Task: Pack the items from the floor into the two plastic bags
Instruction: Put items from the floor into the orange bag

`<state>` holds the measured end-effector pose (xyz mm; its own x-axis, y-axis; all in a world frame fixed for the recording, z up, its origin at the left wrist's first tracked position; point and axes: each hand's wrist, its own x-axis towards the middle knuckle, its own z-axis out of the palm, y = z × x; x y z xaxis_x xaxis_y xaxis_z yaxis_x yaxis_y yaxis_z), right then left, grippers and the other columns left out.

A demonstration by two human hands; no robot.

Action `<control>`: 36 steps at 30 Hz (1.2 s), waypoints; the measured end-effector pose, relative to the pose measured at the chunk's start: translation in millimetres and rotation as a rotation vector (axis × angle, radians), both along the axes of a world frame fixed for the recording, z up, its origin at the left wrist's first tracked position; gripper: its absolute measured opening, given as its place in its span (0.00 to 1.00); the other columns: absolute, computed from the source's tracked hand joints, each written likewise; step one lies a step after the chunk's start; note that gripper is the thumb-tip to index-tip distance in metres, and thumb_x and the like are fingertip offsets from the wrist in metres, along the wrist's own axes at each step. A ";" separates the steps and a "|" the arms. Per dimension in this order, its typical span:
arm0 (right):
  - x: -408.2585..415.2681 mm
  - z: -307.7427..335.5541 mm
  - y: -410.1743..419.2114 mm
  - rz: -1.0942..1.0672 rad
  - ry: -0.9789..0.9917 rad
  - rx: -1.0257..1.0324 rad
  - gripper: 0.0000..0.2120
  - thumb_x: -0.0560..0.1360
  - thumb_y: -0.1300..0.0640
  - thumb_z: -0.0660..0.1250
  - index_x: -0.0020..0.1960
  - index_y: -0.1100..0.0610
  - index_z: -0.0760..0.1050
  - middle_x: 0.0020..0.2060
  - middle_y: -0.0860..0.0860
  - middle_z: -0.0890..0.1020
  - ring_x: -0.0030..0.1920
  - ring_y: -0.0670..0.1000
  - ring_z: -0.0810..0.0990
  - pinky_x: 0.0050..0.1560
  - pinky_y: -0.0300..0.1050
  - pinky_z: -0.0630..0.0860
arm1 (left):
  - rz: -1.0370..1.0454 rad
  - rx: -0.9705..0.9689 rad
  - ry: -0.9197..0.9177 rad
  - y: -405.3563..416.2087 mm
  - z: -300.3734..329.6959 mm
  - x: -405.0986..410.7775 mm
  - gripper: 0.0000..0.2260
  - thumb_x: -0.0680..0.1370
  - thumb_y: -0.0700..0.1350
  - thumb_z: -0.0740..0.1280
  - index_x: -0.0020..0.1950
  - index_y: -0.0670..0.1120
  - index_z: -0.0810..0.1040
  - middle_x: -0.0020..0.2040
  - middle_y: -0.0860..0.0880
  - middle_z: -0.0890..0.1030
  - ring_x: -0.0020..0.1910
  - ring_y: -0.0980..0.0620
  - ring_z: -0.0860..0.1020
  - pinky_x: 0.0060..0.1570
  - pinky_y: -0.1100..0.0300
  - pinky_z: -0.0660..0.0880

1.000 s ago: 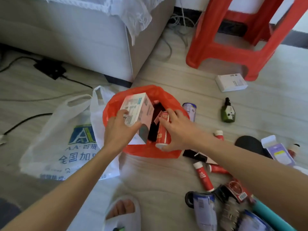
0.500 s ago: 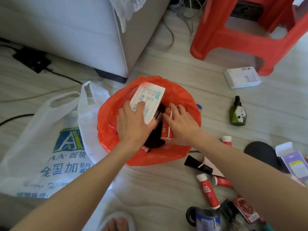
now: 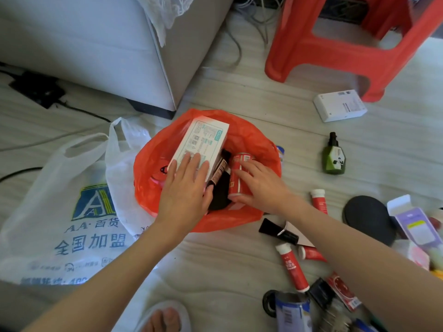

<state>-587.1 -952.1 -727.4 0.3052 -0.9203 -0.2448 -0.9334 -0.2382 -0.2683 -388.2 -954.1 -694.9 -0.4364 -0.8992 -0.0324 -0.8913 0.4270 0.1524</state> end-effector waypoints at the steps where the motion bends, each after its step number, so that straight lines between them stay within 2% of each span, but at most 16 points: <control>1: -2.8 4.9 3.1 -0.010 -0.012 -0.020 0.35 0.70 0.38 0.66 0.69 0.58 0.67 0.70 0.57 0.68 0.72 0.59 0.63 0.71 0.56 0.62 | -0.008 0.021 -0.017 0.6 1.4 0.4 0.22 0.75 0.50 0.58 0.64 0.39 0.72 0.65 0.38 0.73 0.67 0.38 0.69 0.65 0.40 0.64; 2: -6.0 12.0 6.9 -0.022 -0.018 -0.028 0.36 0.71 0.35 0.63 0.70 0.58 0.67 0.70 0.56 0.68 0.72 0.57 0.62 0.71 0.55 0.60 | -0.017 0.046 -0.031 0.9 3.5 1.2 0.22 0.75 0.50 0.60 0.66 0.40 0.70 0.67 0.38 0.70 0.69 0.38 0.67 0.67 0.41 0.61; 4: -15.8 29.0 16.6 -0.030 -0.003 -0.021 0.43 0.67 0.28 0.50 0.71 0.56 0.64 0.71 0.54 0.66 0.73 0.55 0.60 0.72 0.51 0.56 | -0.036 0.108 -0.057 1.3 9.4 5.0 0.25 0.76 0.51 0.63 0.71 0.42 0.64 0.73 0.40 0.62 0.73 0.41 0.58 0.71 0.45 0.54; 6: -31.5 43.8 27.8 -0.029 0.025 -0.003 0.47 0.64 0.27 0.41 0.72 0.54 0.62 0.72 0.53 0.65 0.73 0.54 0.60 0.72 0.50 0.56 | -0.056 0.152 -0.082 3.8 19.4 5.6 0.27 0.77 0.53 0.61 0.74 0.47 0.58 0.76 0.43 0.55 0.75 0.44 0.51 0.72 0.48 0.49; 8: -49.5 54.8 41.8 -0.061 0.044 -0.007 0.41 0.69 0.29 0.46 0.72 0.54 0.62 0.71 0.53 0.66 0.72 0.54 0.62 0.71 0.50 0.58 | -0.105 0.160 -0.095 13.0 30.9 -1.2 0.27 0.77 0.53 0.61 0.74 0.48 0.58 0.76 0.43 0.55 0.75 0.43 0.51 0.72 0.48 0.51; 10: -68.2 61.3 62.8 -0.116 0.056 0.006 0.31 0.75 0.38 0.56 0.72 0.54 0.61 0.70 0.53 0.67 0.71 0.54 0.63 0.70 0.49 0.60 | -0.182 0.113 -0.032 28.7 38.8 -15.6 0.24 0.76 0.50 0.63 0.70 0.45 0.65 0.72 0.40 0.63 0.72 0.38 0.60 0.68 0.45 0.61; 12: -83.8 63.7 90.8 -0.185 0.065 0.039 0.28 0.77 0.43 0.58 0.73 0.54 0.59 0.70 0.53 0.67 0.70 0.54 0.64 0.70 0.48 0.61 | -0.253 0.090 0.042 47.6 37.2 -33.2 0.22 0.73 0.50 0.59 0.64 0.43 0.70 0.66 0.39 0.70 0.65 0.36 0.69 0.62 0.44 0.69; 14: -94.4 58.5 122.1 -0.257 0.067 0.066 0.28 0.77 0.45 0.59 0.73 0.55 0.59 0.70 0.54 0.66 0.70 0.54 0.64 0.70 0.49 0.62 | -0.353 0.133 0.054 72.3 29.8 -50.0 0.22 0.70 0.48 0.59 0.63 0.44 0.70 0.64 0.40 0.72 0.64 0.37 0.71 0.60 0.43 0.72; 16: -98.1 45.8 153.0 -0.315 0.055 0.101 0.26 0.77 0.47 0.60 0.72 0.55 0.60 0.70 0.54 0.67 0.69 0.55 0.65 0.68 0.49 0.63 | -0.449 0.176 0.033 98.3 15.3 -59.4 0.23 0.68 0.45 0.67 0.63 0.43 0.72 0.64 0.39 0.73 0.63 0.37 0.73 0.58 0.43 0.74; 18: -99.7 29.8 176.3 -0.345 0.036 0.133 0.26 0.76 0.49 0.60 0.71 0.55 0.62 0.69 0.54 0.69 0.68 0.55 0.66 0.68 0.48 0.63 | -0.524 0.202 -0.036 118.3 1.0 -64.7 0.30 0.61 0.43 0.75 0.61 0.43 0.72 0.62 0.39 0.76 0.61 0.39 0.75 0.54 0.46 0.75; 21: -107.5 9.5 188.6 -0.364 0.020 0.139 0.24 0.75 0.52 0.62 0.69 0.58 0.65 0.66 0.56 0.71 0.67 0.57 0.68 0.67 0.49 0.64 | -0.558 0.230 -0.070 123.9 -14.2 -71.5 0.36 0.54 0.44 0.79 0.59 0.45 0.70 0.58 0.41 0.79 0.57 0.43 0.79 0.49 0.52 0.78; 24: -115.3 -6.0 179.9 -0.516 -0.105 0.056 0.21 0.74 0.56 0.65 0.65 0.62 0.70 0.63 0.58 0.73 0.65 0.58 0.70 0.65 0.49 0.66 | -0.509 0.265 -0.108 107.5 -32.2 -77.8 0.35 0.57 0.46 0.80 0.61 0.41 0.72 0.58 0.39 0.79 0.55 0.42 0.80 0.47 0.53 0.78; 26: -116.2 -12.1 169.2 -0.730 -0.213 0.039 0.21 0.75 0.54 0.65 0.66 0.62 0.70 0.63 0.58 0.73 0.64 0.57 0.69 0.64 0.46 0.65 | -0.428 0.330 -0.072 96.0 -39.1 -86.3 0.32 0.67 0.46 0.75 0.67 0.39 0.68 0.64 0.37 0.73 0.60 0.39 0.75 0.54 0.50 0.75; 28: -115.9 -19.5 158.5 -0.895 -0.263 0.129 0.25 0.76 0.50 0.64 0.67 0.62 0.67 0.64 0.59 0.71 0.64 0.57 0.69 0.63 0.47 0.65 | -0.358 0.397 -0.015 89.4 -45.3 -97.7 0.29 0.76 0.48 0.65 0.72 0.39 0.61 0.71 0.39 0.64 0.68 0.40 0.67 0.63 0.51 0.68; 32: -115.1 -31.0 142.3 -1.012 -0.367 0.277 0.25 0.74 0.49 0.66 0.67 0.61 0.66 0.62 0.59 0.74 0.61 0.57 0.73 0.59 0.47 0.69 | -0.320 0.497 -0.019 81.6 -60.6 -119.8 0.33 0.78 0.53 0.60 0.75 0.41 0.48 0.75 0.41 0.51 0.75 0.45 0.51 0.71 0.56 0.52; 36: -120.3 -29.1 133.6 -1.098 -0.442 0.331 0.24 0.75 0.54 0.66 0.67 0.61 0.66 0.62 0.58 0.75 0.60 0.56 0.74 0.56 0.45 0.70 | -0.276 0.589 -0.047 71.3 -78.5 -136.0 0.40 0.76 0.57 0.62 0.75 0.43 0.39 0.76 0.39 0.42 0.75 0.44 0.40 0.72 0.53 0.43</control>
<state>-707.4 -818.5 -756.5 -0.4763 -0.6543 -0.5874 -0.4094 0.7563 -0.5103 -524.2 -882.8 -773.4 -0.6347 -0.5805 -0.5101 -0.7723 0.4979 0.3944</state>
